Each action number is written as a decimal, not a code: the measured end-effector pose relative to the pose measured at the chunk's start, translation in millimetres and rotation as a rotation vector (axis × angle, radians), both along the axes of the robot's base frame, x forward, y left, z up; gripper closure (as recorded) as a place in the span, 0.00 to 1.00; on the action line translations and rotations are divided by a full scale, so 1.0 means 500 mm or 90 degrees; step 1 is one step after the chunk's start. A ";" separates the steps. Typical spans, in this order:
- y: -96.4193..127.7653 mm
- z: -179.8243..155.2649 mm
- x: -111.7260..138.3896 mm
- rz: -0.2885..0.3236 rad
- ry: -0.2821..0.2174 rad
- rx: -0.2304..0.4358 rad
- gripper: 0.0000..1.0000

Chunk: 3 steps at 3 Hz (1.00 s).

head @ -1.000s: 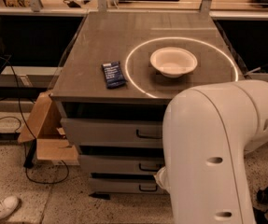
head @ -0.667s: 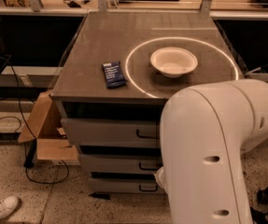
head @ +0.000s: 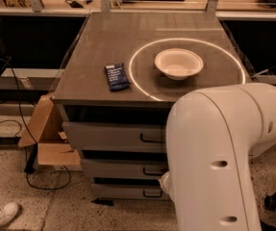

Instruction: Close middle drawer

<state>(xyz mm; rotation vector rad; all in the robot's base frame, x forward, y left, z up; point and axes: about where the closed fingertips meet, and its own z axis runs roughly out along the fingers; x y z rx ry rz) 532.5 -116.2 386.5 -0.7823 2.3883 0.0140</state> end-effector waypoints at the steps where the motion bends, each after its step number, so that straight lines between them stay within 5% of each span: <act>1: -0.055 0.018 -0.082 -0.017 0.041 -0.001 1.00; 2: -0.151 0.054 -0.217 -0.062 0.099 -0.008 1.00; 3: -0.154 0.055 -0.229 -0.059 0.103 -0.011 0.74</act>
Offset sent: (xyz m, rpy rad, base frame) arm -0.2080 -0.1424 0.0524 -0.0363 0.2830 -0.1926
